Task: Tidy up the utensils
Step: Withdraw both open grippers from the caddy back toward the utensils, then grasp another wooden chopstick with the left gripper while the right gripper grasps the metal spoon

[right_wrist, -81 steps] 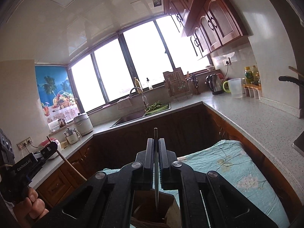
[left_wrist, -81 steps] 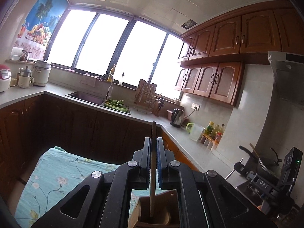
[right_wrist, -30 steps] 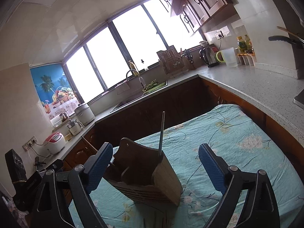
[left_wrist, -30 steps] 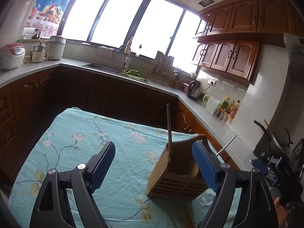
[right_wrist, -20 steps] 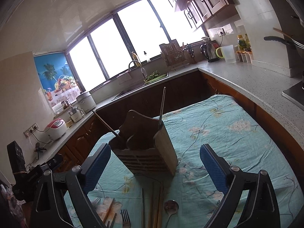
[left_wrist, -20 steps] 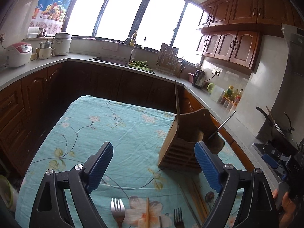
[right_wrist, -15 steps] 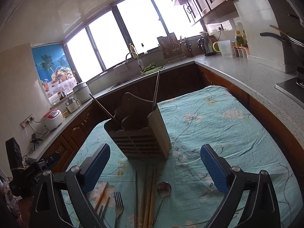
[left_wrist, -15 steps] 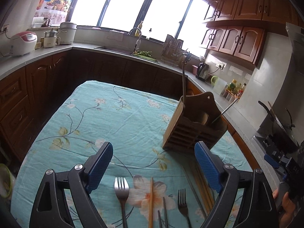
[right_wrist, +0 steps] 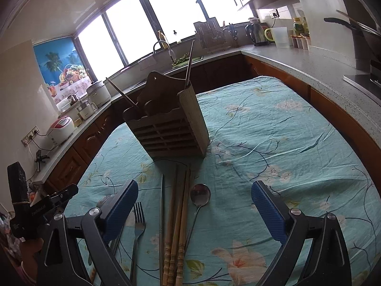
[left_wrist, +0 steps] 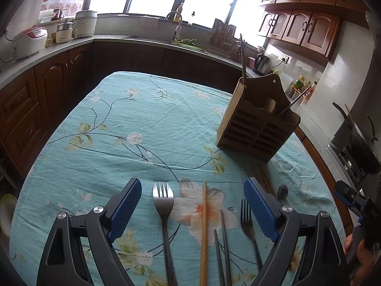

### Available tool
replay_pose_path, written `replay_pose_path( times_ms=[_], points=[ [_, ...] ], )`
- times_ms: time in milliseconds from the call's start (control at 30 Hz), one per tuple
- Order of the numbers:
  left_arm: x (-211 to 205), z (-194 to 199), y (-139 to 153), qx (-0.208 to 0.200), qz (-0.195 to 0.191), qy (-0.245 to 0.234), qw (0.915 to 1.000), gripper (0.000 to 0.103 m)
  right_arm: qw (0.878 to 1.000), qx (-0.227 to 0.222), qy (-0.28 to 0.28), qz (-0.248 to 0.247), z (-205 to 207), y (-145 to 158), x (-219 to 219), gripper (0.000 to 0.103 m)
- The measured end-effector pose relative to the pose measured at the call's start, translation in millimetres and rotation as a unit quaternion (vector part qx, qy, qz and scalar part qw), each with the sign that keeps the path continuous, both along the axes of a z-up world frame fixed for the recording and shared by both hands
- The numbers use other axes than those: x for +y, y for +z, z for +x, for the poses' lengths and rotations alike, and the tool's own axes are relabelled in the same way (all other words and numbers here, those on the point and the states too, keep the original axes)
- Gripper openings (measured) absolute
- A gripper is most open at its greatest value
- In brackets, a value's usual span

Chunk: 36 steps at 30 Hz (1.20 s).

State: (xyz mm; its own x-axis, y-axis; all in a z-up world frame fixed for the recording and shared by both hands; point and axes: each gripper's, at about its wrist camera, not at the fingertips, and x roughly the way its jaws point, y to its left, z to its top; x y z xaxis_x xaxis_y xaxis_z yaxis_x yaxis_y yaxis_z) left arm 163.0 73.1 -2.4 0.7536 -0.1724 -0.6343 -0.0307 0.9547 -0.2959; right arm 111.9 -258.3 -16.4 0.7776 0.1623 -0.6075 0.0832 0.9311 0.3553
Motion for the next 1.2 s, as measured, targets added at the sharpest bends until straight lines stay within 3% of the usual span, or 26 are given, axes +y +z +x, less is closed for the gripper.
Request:
replay_pose_path(
  times_ms=[167,400,767,833,867,967,1067,1100,1200],
  points=[
    [-3.8,8.1,-5.7,0.023,0.016,-0.011,0.9995,0.086,1.000,0.013,0.009,-0.007,7.9,-9.3,5.3,0.095],
    [-17.4,26.8,-17.2,0.059,0.034,-0.039,0.9969,0.074,0.998,0.061,0.028,-0.017,29.6,-33.6,11.6,0.062],
    [-32.1,61.4,-37.9,0.114,0.063,-0.075,0.9886,0.053,0.991,0.113,0.054,-0.045,64.3,-67.7,16.8,0.048],
    [-36.0,67.6,-44.1,0.130,0.070,-0.079,0.9860,0.045,0.990,0.122,0.055,-0.047,68.0,-73.1,17.4,0.042],
    [-36.1,69.2,-47.5,0.138,0.067,-0.083,0.9847,0.034,0.989,0.125,0.059,-0.045,69.3,-75.7,18.0,0.038],
    [-46.0,72.3,-48.8,0.132,0.090,-0.093,0.9827,0.030,0.989,0.121,0.064,-0.054,70.4,-77.1,23.5,0.034],
    [-59.2,76.5,-52.1,0.129,0.109,-0.107,0.9798,0.017,0.989,0.121,0.067,-0.057,72.2,-77.5,24.3,0.015],
    [-62.3,77.2,-52.9,0.127,0.114,-0.111,0.9789,0.010,0.989,0.120,0.070,-0.053,72.9,-77.1,24.1,0.013],
    [-63.3,78.6,-54.2,0.126,0.105,-0.122,0.9789,0.004,0.989,0.115,0.072,-0.055,70.3,-74.3,23.7,0.008]
  ],
)
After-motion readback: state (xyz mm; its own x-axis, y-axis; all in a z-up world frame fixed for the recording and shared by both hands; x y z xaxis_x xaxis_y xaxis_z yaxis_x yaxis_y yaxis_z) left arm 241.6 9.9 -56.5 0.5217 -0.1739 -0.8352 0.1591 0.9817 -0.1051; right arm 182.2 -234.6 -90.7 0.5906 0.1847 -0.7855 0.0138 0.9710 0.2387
